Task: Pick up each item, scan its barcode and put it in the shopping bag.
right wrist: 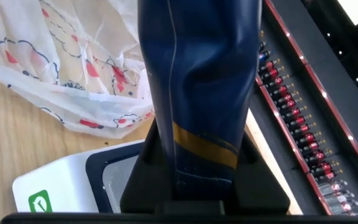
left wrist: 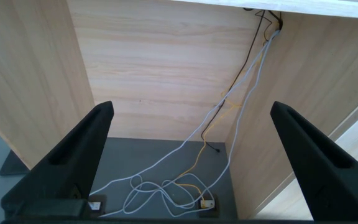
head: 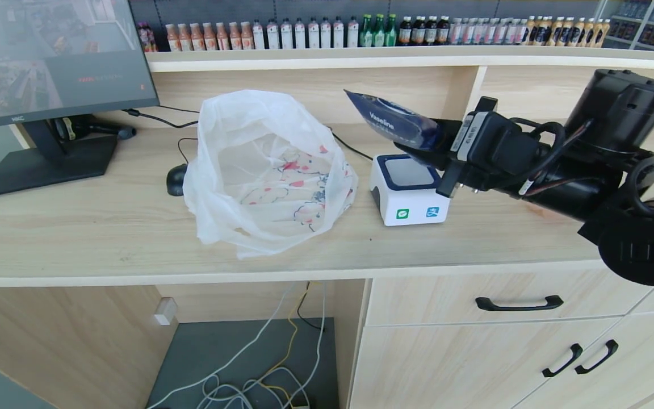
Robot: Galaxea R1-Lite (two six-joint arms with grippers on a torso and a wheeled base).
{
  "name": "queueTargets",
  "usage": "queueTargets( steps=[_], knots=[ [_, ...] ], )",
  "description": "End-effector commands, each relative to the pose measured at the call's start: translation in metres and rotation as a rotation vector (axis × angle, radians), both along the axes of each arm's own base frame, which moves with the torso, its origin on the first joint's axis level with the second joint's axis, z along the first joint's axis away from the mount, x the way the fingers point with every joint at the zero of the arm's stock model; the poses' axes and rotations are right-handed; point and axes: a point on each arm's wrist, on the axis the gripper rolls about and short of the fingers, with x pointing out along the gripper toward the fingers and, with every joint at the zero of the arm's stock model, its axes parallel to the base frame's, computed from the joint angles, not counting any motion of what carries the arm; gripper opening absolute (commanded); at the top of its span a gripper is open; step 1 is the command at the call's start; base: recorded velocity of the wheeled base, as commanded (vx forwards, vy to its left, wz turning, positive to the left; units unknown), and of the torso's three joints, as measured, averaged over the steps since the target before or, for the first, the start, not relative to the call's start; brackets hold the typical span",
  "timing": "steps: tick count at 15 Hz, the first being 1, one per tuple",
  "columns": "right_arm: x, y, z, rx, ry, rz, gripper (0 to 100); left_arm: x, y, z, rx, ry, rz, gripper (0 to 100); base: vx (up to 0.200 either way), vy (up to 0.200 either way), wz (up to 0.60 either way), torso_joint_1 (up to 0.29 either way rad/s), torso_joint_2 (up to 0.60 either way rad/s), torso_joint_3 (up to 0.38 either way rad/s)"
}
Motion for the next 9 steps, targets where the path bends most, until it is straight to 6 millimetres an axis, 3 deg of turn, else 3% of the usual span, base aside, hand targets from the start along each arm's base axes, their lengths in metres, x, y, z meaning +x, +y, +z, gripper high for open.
queueTargets(
  steps=[1, 9],
  knots=[
    [0.0060, 0.0010, -0.0070, -0.018, 0.006, -0.001, 0, 0.0000, 0.0000, 0.0000, 0.000, 0.000, 0.001, 100, 0.000, 0.000, 0.00, 0.000, 0.00, 0.000],
    [0.0116, 0.0035, -0.0129, -0.045, -0.007, -0.006, 0, 0.0000, 0.0000, 0.0000, 0.000, 0.000, 0.001, 100, 0.000, 0.000, 0.00, 0.000, 0.00, 0.000]
  ],
)
